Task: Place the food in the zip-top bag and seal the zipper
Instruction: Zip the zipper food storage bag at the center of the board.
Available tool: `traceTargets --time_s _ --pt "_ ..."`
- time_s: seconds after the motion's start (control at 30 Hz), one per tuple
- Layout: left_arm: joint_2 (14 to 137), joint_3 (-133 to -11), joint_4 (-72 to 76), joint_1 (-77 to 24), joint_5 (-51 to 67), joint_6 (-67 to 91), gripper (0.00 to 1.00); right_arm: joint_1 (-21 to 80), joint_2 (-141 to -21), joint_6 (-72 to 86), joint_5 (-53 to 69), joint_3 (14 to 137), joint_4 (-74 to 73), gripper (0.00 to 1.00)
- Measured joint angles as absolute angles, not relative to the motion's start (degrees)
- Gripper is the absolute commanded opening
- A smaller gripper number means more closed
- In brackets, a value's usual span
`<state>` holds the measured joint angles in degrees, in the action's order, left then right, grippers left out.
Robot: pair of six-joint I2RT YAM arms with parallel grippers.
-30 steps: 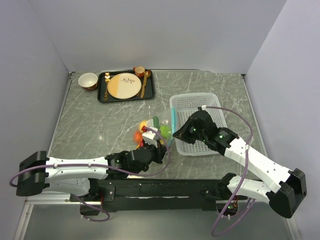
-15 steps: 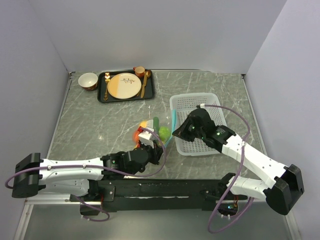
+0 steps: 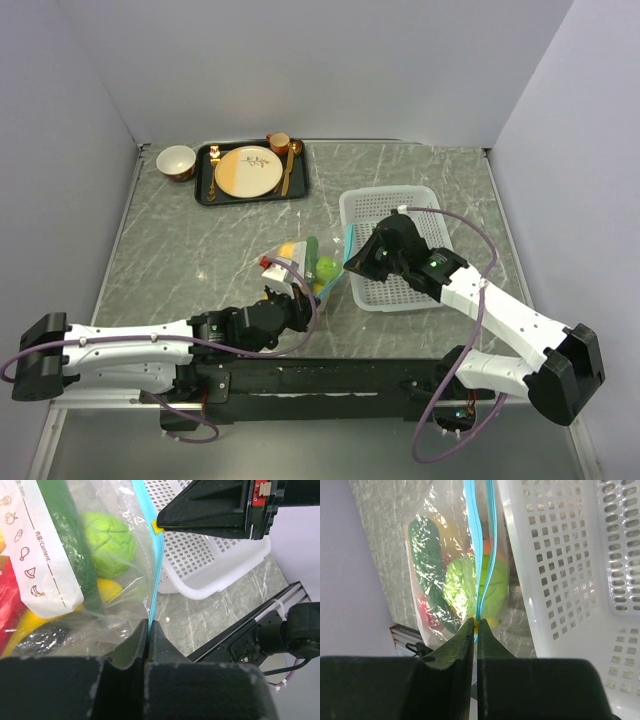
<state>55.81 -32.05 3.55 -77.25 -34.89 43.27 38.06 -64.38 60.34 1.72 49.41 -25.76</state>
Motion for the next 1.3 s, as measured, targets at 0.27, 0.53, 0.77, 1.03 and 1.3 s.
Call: traceTargets --time_s 0.27,0.53,0.77,1.03,1.3 --pt "54.0 -31.7 0.4 -77.3 -36.6 46.6 0.01 37.3 -66.3 59.7 2.0 50.5 -25.7 0.04" --pt "52.2 -30.7 -4.7 -77.6 -37.8 51.7 0.01 34.1 -68.2 57.7 -0.6 51.5 -25.3 0.04" --pt "52.3 -29.7 -5.2 -77.6 -38.0 53.0 0.01 32.9 -69.0 55.9 0.7 52.8 -25.1 0.43" --pt "55.8 -29.9 -3.1 -77.6 -37.9 50.5 0.01 34.3 -68.1 57.4 6.0 50.4 -23.5 0.57" --pt "55.7 -29.9 -2.4 -77.7 -37.8 50.2 0.01 35.7 -68.0 59.1 7.9 48.4 -23.1 0.44"
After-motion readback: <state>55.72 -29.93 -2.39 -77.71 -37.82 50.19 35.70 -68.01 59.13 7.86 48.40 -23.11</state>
